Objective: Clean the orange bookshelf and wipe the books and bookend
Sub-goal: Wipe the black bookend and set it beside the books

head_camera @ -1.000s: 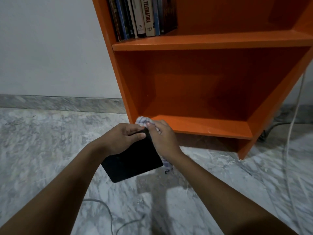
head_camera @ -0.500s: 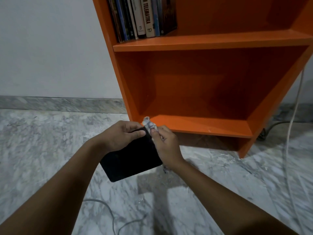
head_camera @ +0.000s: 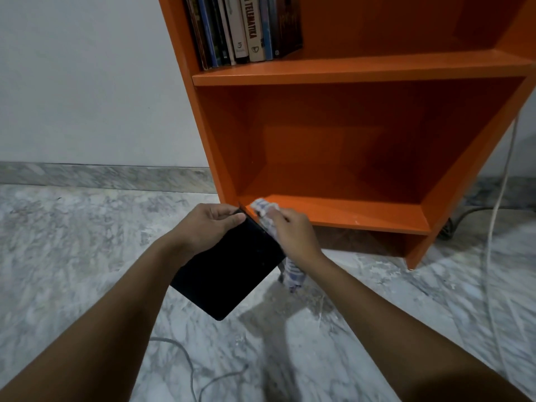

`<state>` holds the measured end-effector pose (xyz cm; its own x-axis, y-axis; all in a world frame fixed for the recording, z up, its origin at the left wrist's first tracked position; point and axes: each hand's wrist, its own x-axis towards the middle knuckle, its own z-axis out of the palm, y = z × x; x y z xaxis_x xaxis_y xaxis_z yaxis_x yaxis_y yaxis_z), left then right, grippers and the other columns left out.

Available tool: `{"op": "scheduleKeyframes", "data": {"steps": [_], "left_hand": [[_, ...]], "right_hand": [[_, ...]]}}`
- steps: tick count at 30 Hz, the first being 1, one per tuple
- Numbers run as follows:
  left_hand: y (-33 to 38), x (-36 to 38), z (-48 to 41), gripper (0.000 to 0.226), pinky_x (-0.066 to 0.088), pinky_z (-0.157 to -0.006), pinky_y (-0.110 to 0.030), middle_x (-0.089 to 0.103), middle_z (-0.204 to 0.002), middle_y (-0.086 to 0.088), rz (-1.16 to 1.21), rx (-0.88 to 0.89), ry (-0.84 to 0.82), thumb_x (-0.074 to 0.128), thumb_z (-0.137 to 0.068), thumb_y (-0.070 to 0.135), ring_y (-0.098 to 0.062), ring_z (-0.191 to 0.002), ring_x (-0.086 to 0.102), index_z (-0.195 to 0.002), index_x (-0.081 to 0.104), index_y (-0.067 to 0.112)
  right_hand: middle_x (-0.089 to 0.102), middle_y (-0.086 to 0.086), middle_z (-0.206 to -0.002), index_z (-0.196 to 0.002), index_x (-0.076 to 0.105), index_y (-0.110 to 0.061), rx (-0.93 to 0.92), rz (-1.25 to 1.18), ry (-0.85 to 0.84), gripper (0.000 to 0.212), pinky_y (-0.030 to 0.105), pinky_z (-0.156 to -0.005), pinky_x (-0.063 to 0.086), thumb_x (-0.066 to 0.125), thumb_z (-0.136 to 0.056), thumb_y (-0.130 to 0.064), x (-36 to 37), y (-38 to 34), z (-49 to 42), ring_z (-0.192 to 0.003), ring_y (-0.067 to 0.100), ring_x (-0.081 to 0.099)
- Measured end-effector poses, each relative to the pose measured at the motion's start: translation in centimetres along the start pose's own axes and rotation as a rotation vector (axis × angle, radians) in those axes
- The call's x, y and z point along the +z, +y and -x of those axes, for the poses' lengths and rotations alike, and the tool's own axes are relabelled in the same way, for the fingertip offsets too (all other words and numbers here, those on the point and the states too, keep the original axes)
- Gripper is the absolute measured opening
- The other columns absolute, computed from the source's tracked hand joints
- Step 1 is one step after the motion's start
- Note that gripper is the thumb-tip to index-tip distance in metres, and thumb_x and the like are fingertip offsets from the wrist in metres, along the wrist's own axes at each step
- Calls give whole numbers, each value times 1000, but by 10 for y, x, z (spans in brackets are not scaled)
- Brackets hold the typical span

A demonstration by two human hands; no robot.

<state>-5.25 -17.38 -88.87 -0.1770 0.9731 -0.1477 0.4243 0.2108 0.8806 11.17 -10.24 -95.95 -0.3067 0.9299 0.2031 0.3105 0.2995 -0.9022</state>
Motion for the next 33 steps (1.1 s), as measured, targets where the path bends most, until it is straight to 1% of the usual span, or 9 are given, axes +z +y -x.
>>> {"op": "scheduleKeyframes", "data": {"steps": [5,11,13,15,19,24,29,31,33], "left_hand": [[-5,6,-7,16,54,-97,-44,77,-96,-8,167,-109,92,65,-94,21,-28,-97,72,-97,79,15],[-4,1,-16,12,53,-89,-34,74,-100,-10,358,-168,288,63,-96,16,-24,-98,70,-91,73,12],[-7,-5,-17,10,53,-93,-35,73,-102,-6,369,-182,349,63,-97,18,-19,-98,68,-98,72,14],[-12,-13,-17,17,55,-93,-40,74,-102,-7,386,-199,395,63,-96,21,-22,-99,70,-109,71,12],[-16,-14,-18,20,56,-91,-42,75,-104,-7,442,-191,432,60,-98,22,-25,-100,72,-112,71,12],[-16,9,-16,16,53,-97,-49,73,-106,-5,433,-175,397,57,-99,30,-25,-105,68,-91,70,24],[-19,18,-12,22,58,-84,-41,76,-100,-7,529,-178,354,54,-101,27,-23,-93,72,-106,70,12],[-20,20,-12,24,58,-81,-38,76,-103,-8,560,-192,308,54,-101,25,-23,-93,72,-112,69,10],[-18,21,-10,26,57,-83,-39,75,-107,-10,551,-176,262,53,-101,24,-24,-96,72,-114,70,9]], "right_hand": [[54,-10,-85,-86,67,-16,-314,280,207,39,29,-59,33,43,-102,-42,28,-12,21,-81,11,50],[63,-4,-98,-115,69,-18,-694,469,191,25,26,-63,43,55,-98,-29,39,18,30,-87,16,54],[61,-7,-95,-115,69,-21,-605,493,126,29,25,-59,42,49,-98,-33,35,43,35,-84,11,52],[53,-10,-83,-98,67,-21,-328,429,111,30,27,-54,39,42,-101,-38,32,59,42,-71,7,47],[47,-9,-77,-75,50,-26,107,81,304,32,24,-52,30,42,-104,-37,28,45,41,-61,6,47],[55,-11,-96,-87,61,-33,131,-1,261,33,27,-58,36,37,-102,-50,45,8,18,-81,9,54],[61,-1,-108,-92,51,-44,276,-17,251,28,29,-59,34,29,-99,-60,45,13,4,-89,17,58],[51,-8,-112,-109,63,-43,182,69,243,30,28,-61,37,36,-101,-53,42,9,10,-89,13,54],[47,-11,-114,-126,62,-39,-97,195,235,34,29,-64,44,41,-101,-47,41,4,16,-91,12,54]]}}
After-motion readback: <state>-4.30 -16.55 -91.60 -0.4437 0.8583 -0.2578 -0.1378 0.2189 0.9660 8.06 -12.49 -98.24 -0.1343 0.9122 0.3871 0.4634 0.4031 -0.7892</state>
